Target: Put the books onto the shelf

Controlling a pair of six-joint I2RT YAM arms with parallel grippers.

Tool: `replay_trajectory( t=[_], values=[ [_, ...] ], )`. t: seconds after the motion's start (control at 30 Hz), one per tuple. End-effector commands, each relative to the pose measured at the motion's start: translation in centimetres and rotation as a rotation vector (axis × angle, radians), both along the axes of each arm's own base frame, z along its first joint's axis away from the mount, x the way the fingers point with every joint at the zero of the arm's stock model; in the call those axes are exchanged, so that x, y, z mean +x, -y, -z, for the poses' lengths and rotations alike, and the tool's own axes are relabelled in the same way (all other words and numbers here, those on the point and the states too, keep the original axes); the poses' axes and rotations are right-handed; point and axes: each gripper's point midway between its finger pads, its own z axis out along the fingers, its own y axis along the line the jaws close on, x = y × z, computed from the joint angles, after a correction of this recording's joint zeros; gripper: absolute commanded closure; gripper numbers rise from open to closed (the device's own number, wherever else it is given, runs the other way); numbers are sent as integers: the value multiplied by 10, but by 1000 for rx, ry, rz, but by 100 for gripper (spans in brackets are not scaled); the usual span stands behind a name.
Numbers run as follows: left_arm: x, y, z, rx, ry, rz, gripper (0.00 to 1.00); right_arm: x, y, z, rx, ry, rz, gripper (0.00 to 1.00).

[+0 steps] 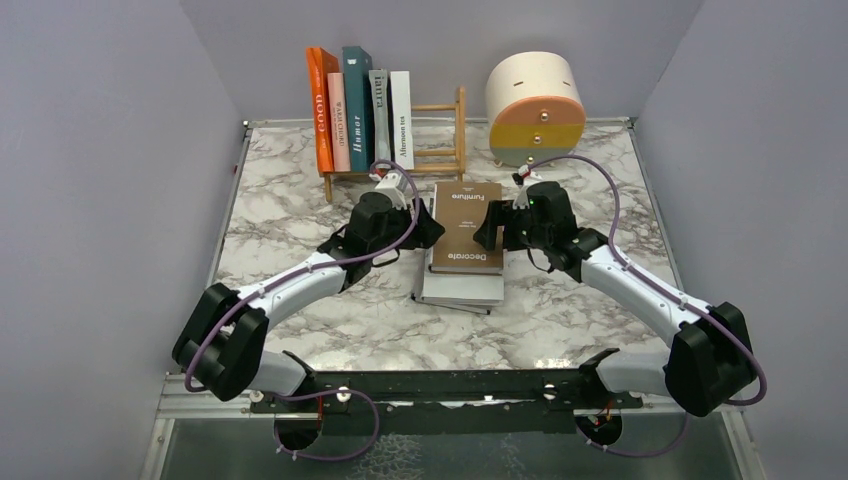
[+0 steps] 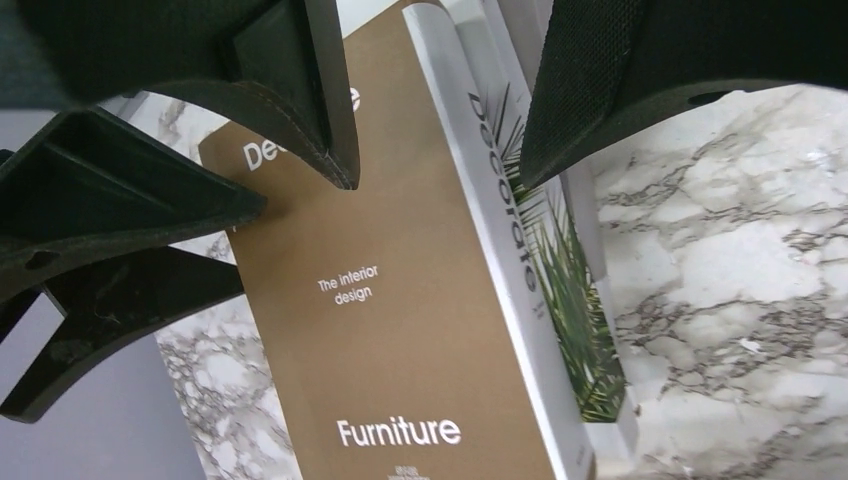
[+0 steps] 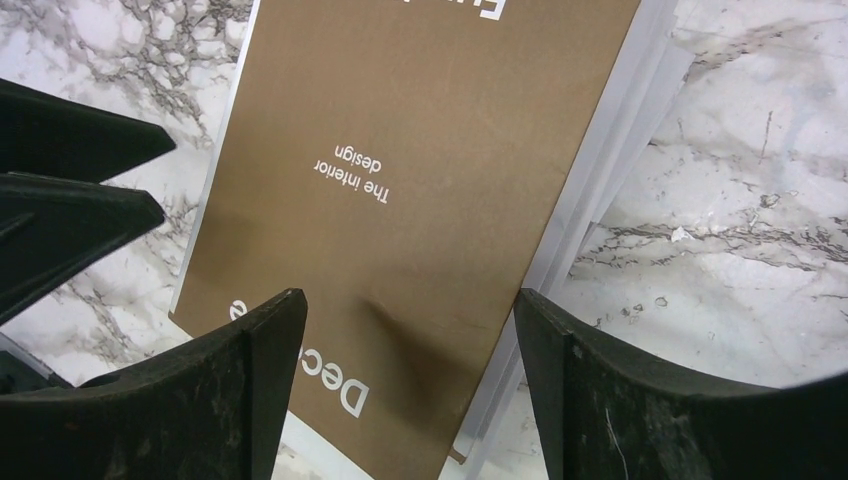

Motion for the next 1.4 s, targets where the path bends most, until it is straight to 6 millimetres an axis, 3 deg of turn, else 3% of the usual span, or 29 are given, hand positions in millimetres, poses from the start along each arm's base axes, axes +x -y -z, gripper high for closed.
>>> replay_trajectory(
  t=[0.0, 0.47, 0.83, 1.27, 1.37],
  values=[
    [-4, 17, -10, -112, 6, 77, 45, -2, -8, -1, 34, 3, -37, 26],
    [8, -17, 8, -235, -57, 53, 32, 5, -13, 6, 23, 9, -55, 28],
    [1, -2, 9, -385, -84, 197, 30, 8, -14, 6, 29, 31, -59, 30],
    [1, 5, 26, -452, -137, 233, 30, 9, -23, 0, 51, 69, -116, 31],
    [1, 7, 22, -472, -129, 246, 30, 10, -26, -1, 57, 76, -132, 31]
  ],
)
